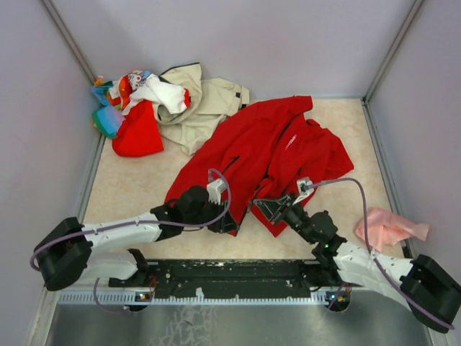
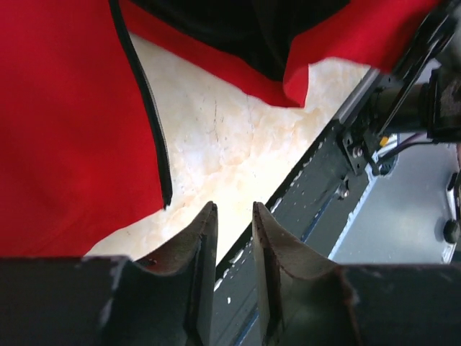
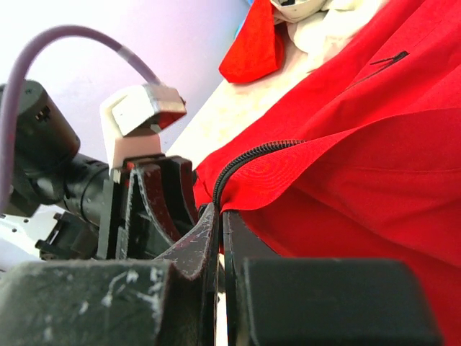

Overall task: Zip up the jacket
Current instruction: Pick up the jacket from the center of the board.

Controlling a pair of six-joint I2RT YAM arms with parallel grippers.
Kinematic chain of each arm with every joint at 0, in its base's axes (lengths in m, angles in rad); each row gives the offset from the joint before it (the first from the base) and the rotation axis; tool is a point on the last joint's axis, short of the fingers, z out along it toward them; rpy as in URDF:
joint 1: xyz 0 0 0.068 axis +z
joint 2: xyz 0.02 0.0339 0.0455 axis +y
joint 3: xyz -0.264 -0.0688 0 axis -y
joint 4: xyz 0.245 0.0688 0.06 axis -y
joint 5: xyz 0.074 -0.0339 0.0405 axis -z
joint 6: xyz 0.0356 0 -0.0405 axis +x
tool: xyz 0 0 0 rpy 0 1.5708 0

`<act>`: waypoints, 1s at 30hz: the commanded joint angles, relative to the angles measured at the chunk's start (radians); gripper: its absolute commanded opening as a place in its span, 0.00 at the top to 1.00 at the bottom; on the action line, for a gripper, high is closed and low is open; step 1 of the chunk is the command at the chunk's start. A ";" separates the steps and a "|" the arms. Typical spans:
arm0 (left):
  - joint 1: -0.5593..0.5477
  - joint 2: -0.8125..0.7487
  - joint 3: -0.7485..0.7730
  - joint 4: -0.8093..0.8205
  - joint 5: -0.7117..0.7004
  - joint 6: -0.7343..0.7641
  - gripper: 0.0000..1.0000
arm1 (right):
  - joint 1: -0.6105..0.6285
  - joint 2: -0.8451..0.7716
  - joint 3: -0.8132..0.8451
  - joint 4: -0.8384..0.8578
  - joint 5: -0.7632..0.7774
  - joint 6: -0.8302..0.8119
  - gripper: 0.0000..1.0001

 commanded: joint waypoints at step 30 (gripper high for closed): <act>-0.147 0.329 0.406 -0.557 -0.450 0.255 0.42 | 0.004 -0.423 -0.114 -0.266 0.114 -0.055 1.00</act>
